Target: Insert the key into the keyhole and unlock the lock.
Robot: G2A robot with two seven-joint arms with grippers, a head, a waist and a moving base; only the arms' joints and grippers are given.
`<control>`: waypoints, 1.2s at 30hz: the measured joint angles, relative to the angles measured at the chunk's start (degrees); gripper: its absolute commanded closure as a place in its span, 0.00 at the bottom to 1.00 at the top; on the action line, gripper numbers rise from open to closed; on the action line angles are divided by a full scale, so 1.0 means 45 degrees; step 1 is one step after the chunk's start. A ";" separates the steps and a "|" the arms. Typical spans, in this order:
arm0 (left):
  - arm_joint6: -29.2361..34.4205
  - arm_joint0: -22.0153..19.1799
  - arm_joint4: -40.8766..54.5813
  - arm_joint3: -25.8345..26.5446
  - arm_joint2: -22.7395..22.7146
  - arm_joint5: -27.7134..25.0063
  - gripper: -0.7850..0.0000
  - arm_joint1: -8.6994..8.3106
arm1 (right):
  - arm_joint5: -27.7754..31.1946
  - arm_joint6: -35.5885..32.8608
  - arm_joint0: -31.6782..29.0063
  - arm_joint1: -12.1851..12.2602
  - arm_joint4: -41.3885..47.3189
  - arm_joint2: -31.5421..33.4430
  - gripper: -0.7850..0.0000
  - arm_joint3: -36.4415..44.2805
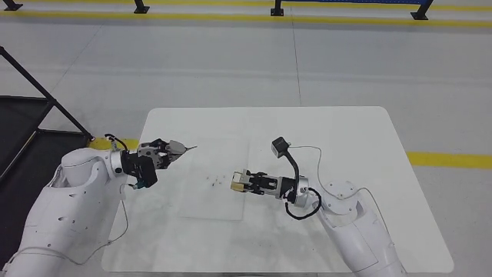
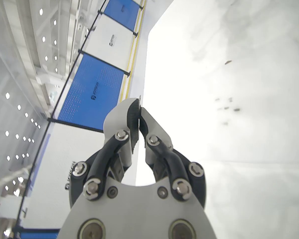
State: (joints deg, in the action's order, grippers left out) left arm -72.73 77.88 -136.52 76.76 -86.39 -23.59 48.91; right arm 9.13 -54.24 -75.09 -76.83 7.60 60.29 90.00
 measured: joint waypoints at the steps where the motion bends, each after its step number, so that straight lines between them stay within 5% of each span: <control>1: -0.0428 -0.0237 -0.0012 -0.0272 0.0132 0.0374 1.00 0.0007 | 0.0000 0.0000 0.0000 0.0000 0.0000 0.0000 1.00 0.0000; 14: -0.0906 -0.0633 0.0228 -0.0571 0.0403 0.1200 1.00 0.0043 | 0.0000 0.0000 0.0000 0.0000 0.0000 0.0000 1.00 0.0000; 24: -0.0343 -0.0623 -0.3575 -0.0008 0.0985 0.7683 1.00 -0.0043 | 0.0000 0.0000 0.0000 0.0000 0.0000 0.0000 1.00 0.0000; 30: -0.0996 -0.1056 -0.3028 -0.0568 0.1629 0.9808 1.00 0.0088 | 0.0000 0.0000 0.0000 0.0000 0.0000 0.0000 1.00 0.0000; 36: -0.1701 -0.1706 -0.2685 -0.1236 0.2270 1.0589 1.00 0.0188 | 0.0000 0.0000 0.0000 0.0000 0.0000 0.0000 1.00 0.0000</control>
State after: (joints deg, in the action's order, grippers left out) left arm -80.38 70.21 -148.60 71.20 -76.17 24.06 49.75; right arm 9.13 -54.24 -75.09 -76.83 7.60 60.29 90.00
